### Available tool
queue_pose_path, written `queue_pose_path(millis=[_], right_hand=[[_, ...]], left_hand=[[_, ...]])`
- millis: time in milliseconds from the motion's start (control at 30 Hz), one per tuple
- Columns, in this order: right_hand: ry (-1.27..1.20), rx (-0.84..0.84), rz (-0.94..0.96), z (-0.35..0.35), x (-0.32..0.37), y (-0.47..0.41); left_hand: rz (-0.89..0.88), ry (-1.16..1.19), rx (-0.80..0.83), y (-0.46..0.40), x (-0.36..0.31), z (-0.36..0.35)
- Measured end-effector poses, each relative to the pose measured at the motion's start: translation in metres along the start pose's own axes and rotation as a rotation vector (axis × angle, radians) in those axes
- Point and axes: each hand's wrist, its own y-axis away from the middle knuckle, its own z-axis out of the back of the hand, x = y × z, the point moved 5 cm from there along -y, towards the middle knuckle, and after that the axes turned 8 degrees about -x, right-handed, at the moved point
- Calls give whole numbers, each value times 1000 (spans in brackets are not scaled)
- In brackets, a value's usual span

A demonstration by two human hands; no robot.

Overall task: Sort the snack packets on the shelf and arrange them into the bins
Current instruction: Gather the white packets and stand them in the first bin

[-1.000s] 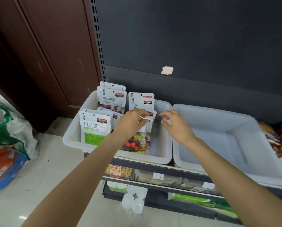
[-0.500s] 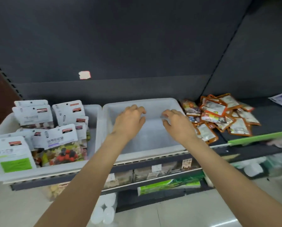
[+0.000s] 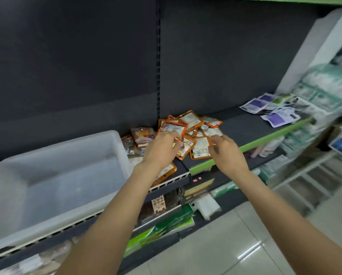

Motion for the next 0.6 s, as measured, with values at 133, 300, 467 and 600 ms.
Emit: queue_pose_path(millis=[133, 300, 467, 600], right_hand=[[-37, -39, -68, 15, -65, -21], [-40, -49, -158, 22, -153, -59], [-24, -62, -226, 32, -226, -113], [36, -56, -279, 44, -281, -151]], left_hand=[[-76, 35, 21, -44, -49, -39], [-170, 66, 45, -109, -105, -94], [-220, 102, 99, -182, -151, -152], [-239, 121, 147, -226, -184, -196]])
